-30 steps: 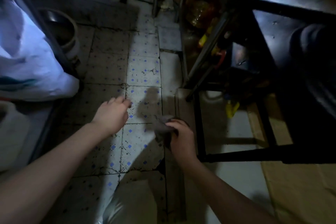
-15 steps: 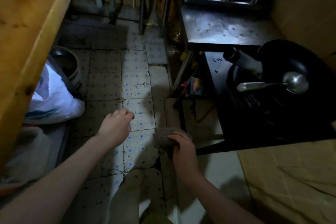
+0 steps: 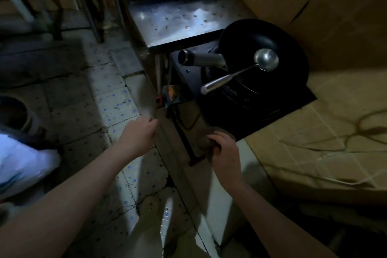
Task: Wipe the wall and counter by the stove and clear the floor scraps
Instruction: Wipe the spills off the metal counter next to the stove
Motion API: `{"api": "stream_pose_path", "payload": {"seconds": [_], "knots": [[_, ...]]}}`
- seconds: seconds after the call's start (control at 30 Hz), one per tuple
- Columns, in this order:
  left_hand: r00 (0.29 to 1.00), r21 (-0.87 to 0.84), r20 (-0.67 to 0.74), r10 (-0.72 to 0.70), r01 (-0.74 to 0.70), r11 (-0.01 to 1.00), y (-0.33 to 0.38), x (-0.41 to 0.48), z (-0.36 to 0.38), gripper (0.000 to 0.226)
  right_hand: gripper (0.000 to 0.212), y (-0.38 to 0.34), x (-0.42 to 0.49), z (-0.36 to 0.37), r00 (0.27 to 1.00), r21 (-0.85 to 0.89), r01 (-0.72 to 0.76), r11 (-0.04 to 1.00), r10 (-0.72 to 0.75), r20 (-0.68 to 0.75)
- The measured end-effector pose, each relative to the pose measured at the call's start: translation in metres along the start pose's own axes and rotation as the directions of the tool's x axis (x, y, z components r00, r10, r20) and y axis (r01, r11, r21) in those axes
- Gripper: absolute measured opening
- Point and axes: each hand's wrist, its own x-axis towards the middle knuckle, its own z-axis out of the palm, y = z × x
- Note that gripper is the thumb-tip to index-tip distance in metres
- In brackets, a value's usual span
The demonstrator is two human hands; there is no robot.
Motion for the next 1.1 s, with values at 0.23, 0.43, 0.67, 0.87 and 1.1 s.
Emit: {"api": "stream_pose_path", "payload": {"seconds": [0.23,0.43,0.67,0.87,1.1], "knots": [[0.984,0.023,0.011,0.177,-0.177,0.984,0.024,0.048,-0.014,0.027,0.034,0.039,0.035,-0.032,0.969,-0.046,-0.152,0.987,0.139,-0.203],[0.971,-0.008,0.003,0.237,-0.237,0.971,0.021,0.072,-0.013,0.040,0.032,0.049,0.070,-0.014,0.949,0.001,-0.280,0.960,0.277,-0.154],[0.955,-0.028,0.012,0.296,-0.296,0.955,-0.023,0.072,-0.014,0.027,0.036,0.036,0.077,0.034,0.883,-0.039,-0.468,0.883,0.469,0.032],[0.945,-0.015,0.087,0.314,-0.314,0.949,-0.036,0.074,-0.014,0.032,0.032,0.017,0.090,0.058,0.919,-0.247,-0.362,0.899,0.388,0.069],[0.933,0.002,0.147,0.329,-0.333,0.943,-0.017,0.076,-0.015,0.032,0.028,0.047,0.083,0.032,0.925,-0.175,-0.345,0.922,0.366,0.107]]}}
